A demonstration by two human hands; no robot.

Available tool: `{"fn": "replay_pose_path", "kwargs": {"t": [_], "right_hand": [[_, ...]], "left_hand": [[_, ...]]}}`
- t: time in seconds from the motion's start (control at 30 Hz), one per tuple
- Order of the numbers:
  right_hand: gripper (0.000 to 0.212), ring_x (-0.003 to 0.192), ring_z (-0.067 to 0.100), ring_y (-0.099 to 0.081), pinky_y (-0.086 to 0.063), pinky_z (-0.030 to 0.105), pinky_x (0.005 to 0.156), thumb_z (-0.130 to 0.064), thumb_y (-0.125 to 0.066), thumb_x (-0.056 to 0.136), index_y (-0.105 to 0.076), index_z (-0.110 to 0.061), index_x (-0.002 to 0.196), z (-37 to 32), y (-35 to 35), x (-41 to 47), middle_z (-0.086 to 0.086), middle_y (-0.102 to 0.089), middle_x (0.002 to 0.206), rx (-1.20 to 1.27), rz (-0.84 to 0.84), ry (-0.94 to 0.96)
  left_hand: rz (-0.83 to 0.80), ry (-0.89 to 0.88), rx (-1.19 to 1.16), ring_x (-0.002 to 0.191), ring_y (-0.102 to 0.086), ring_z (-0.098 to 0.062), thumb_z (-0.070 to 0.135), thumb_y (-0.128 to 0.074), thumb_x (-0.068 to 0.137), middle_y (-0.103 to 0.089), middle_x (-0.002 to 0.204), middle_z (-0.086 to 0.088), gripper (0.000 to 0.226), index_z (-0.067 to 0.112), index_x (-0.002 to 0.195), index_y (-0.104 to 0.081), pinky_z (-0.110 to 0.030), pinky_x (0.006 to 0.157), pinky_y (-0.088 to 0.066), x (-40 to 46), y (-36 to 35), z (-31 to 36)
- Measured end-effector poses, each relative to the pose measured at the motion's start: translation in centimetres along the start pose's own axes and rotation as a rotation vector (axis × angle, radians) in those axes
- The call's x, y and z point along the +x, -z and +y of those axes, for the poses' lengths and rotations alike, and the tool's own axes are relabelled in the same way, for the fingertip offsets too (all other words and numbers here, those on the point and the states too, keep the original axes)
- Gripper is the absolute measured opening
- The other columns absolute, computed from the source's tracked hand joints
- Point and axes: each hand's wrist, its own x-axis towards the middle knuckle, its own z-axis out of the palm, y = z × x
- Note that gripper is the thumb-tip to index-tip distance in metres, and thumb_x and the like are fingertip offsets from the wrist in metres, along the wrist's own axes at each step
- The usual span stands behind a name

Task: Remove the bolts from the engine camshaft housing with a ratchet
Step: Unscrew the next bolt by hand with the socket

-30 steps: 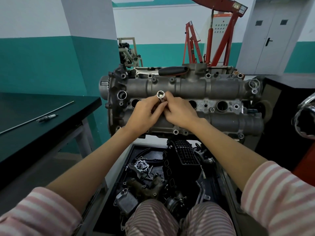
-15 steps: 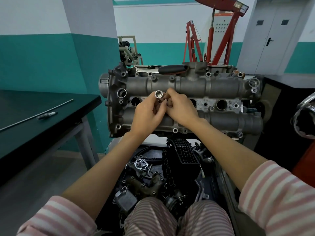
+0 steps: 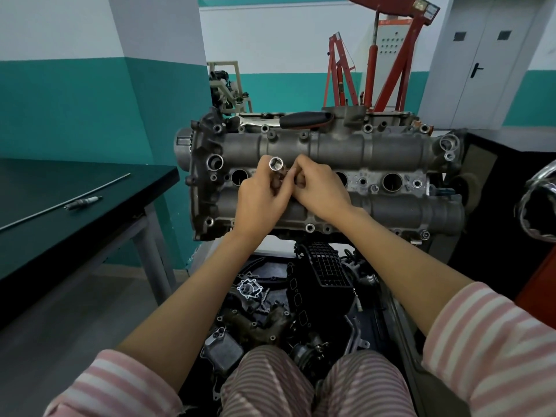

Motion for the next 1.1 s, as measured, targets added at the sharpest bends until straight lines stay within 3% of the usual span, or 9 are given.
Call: {"fn": "replay_pose_path", "kwargs": {"t": [0.2,0.27,0.4,0.5,0.63,0.8,0.93,1.1], "right_hand": [[0.01,0.05,-0.001,-0.044,-0.023,0.021,0.046,-0.023,-0.054,0.088,-0.044,-0.024,0.09,0.08,-0.05,-0.14,-0.012,-0.047,0.055,-0.045,-0.007,0.047],[0.009,0.051,0.001,-0.044,-0.024,0.022,0.046,-0.023,-0.052,0.088,-0.05,-0.021,0.096,0.15,-0.14,-0.15,-0.011,-0.047,0.055,-0.049,-0.011,0.054],[0.026,0.061,0.008,-0.05,-0.03,0.025,0.05,-0.03,-0.053,0.085,-0.051,-0.022,0.11,-0.11,-0.1,-0.15,-0.013,-0.057,0.067,-0.04,-0.008,0.038],[0.02,0.059,0.007,-0.05,-0.031,0.023,0.049,-0.034,-0.056,0.084,-0.049,-0.023,0.098,-0.08,-0.01,-0.06,-0.012,-0.053,0.062,-0.009,0.001,0.0],[0.012,0.051,0.002,-0.042,-0.025,0.024,0.046,-0.025,-0.053,0.087,-0.04,-0.023,0.087,-0.08,0.01,-0.11,-0.011,-0.047,0.056,-0.062,-0.004,0.023],[0.01,0.059,0.017,-0.052,-0.028,0.028,0.046,-0.023,-0.048,0.091,-0.044,-0.016,0.096,-0.21,-0.09,-0.4,-0.009,-0.051,0.063,-0.114,-0.014,0.081],[0.022,0.074,0.03,-0.06,-0.031,0.031,0.055,-0.02,-0.046,0.089,-0.048,-0.012,0.109,-0.23,-0.26,-0.61,0.006,-0.065,0.081,-0.177,0.011,0.147],[0.02,0.063,0.012,-0.053,-0.029,0.027,0.05,-0.034,-0.054,0.086,-0.047,-0.021,0.1,-0.21,-0.21,-0.28,-0.011,-0.058,0.069,-0.069,0.016,0.03]], "left_hand": [[-0.082,-0.068,0.084,0.048,-0.05,-0.02,0.014,-0.054,0.092,-0.058,0.057,-0.008,0.02,0.002,0.107,-0.056,-0.036,0.051,-0.039,-0.15,0.5,-0.07],[-0.083,-0.063,0.087,0.047,-0.049,-0.021,0.017,-0.055,0.093,-0.056,0.056,-0.009,0.021,-0.002,0.102,-0.054,-0.035,0.048,-0.036,-0.07,0.51,-0.11],[-0.028,-0.002,0.039,0.048,-0.045,-0.019,0.021,-0.062,0.089,-0.052,0.055,-0.012,0.026,-0.001,0.088,-0.049,-0.032,0.05,-0.037,0.17,0.43,0.02],[-0.016,0.031,0.012,0.05,-0.046,-0.021,0.022,-0.065,0.088,-0.052,0.056,-0.013,0.028,0.0,0.084,-0.047,-0.034,0.051,-0.039,0.16,0.29,0.06],[-0.04,-0.02,0.04,0.05,-0.049,-0.018,0.02,-0.061,0.089,-0.054,0.056,-0.009,0.018,0.004,0.092,-0.053,-0.037,0.052,-0.043,-0.01,0.43,0.3],[-0.064,-0.05,0.087,0.05,-0.049,-0.021,0.014,-0.058,0.09,-0.054,0.056,-0.009,0.015,0.001,0.098,-0.057,-0.04,0.052,-0.041,-0.13,0.42,0.14],[-0.023,-0.008,0.059,0.051,-0.047,-0.018,0.022,-0.06,0.091,-0.052,0.056,-0.008,0.021,0.003,0.088,-0.051,-0.027,0.048,-0.036,0.04,0.26,0.02],[-0.022,0.023,0.022,0.052,-0.046,-0.019,0.024,-0.062,0.089,-0.052,0.057,-0.009,0.026,0.004,0.083,-0.047,-0.031,0.05,-0.038,-0.02,0.12,-0.05]]}}
